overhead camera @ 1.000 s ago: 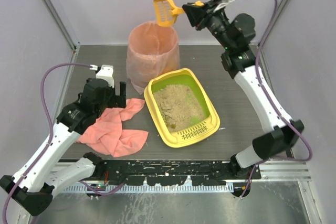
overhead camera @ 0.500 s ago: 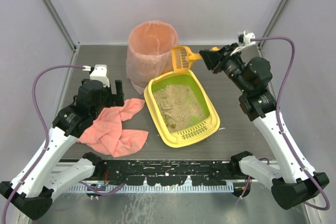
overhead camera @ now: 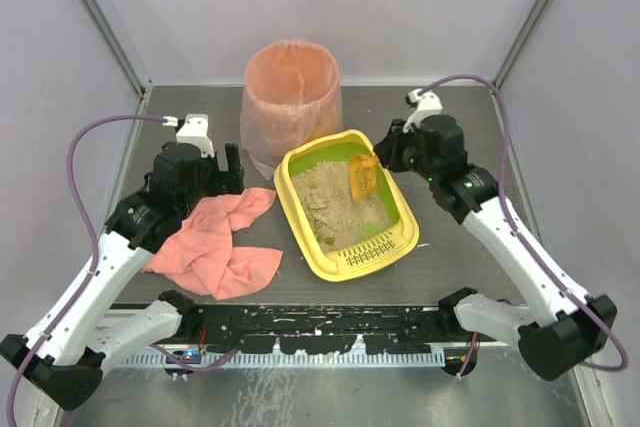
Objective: Clean the litter box
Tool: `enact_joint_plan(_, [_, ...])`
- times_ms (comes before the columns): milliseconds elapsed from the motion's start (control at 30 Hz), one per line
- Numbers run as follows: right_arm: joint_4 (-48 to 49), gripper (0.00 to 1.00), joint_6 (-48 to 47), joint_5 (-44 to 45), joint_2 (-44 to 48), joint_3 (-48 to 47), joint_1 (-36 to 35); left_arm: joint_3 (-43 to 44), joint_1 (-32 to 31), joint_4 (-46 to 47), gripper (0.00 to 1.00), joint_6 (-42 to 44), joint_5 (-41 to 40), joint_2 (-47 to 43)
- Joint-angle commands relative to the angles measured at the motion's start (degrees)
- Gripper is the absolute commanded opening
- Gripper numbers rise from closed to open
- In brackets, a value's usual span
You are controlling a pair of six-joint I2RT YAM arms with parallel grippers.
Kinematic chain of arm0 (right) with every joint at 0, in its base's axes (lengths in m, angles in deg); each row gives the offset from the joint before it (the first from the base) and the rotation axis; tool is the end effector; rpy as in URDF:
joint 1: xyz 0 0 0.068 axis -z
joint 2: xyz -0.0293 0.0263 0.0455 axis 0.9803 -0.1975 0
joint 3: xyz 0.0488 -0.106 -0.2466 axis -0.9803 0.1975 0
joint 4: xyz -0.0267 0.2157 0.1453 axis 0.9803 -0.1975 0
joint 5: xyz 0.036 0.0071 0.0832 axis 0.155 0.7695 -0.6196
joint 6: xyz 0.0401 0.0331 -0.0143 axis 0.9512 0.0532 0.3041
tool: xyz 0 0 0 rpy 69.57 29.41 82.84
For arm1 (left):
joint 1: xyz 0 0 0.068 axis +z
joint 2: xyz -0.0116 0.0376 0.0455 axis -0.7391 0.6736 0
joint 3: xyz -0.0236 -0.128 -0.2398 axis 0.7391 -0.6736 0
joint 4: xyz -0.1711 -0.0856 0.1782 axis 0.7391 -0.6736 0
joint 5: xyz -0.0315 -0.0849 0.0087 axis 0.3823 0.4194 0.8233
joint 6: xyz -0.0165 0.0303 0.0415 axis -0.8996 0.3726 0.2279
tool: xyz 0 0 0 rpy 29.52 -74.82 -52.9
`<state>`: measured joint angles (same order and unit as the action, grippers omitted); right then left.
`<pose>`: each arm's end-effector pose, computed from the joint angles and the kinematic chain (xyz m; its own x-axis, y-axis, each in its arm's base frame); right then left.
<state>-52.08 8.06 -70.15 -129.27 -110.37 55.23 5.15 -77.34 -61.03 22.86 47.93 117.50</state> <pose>0.2143 0.0947 0.3771 -0.4220 0.1466 -0.8947 -0.3286 0.8950 0.3017 0.1674 -0.0824 0.3690 -0.4561 -0.0597 -0.8879 0.0985 0.9882 -0.1171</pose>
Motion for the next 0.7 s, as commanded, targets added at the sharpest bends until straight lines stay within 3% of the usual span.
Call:
enact_joint_plan(0, [-2.2, 0.01, -3.7, 11.5, -6.1, -3.1, -6.1, 3.0, 0.3, 2.2, 0.98, 2.6, -2.1, -2.7])
enact_joint_plan(333, [1.7, 0.01, -5.9, 19.4, -11.7, -2.1, -8.1, -1.0, 0.3, 1.3, 0.98, 4.1, -0.8, -3.8])
enact_joint_plan(667, [6.7, 0.01, -0.1, 16.8, -14.0, 0.9, -8.1, -1.8, 0.2, 1.8, 0.98, 3.4, -0.9, -4.7])
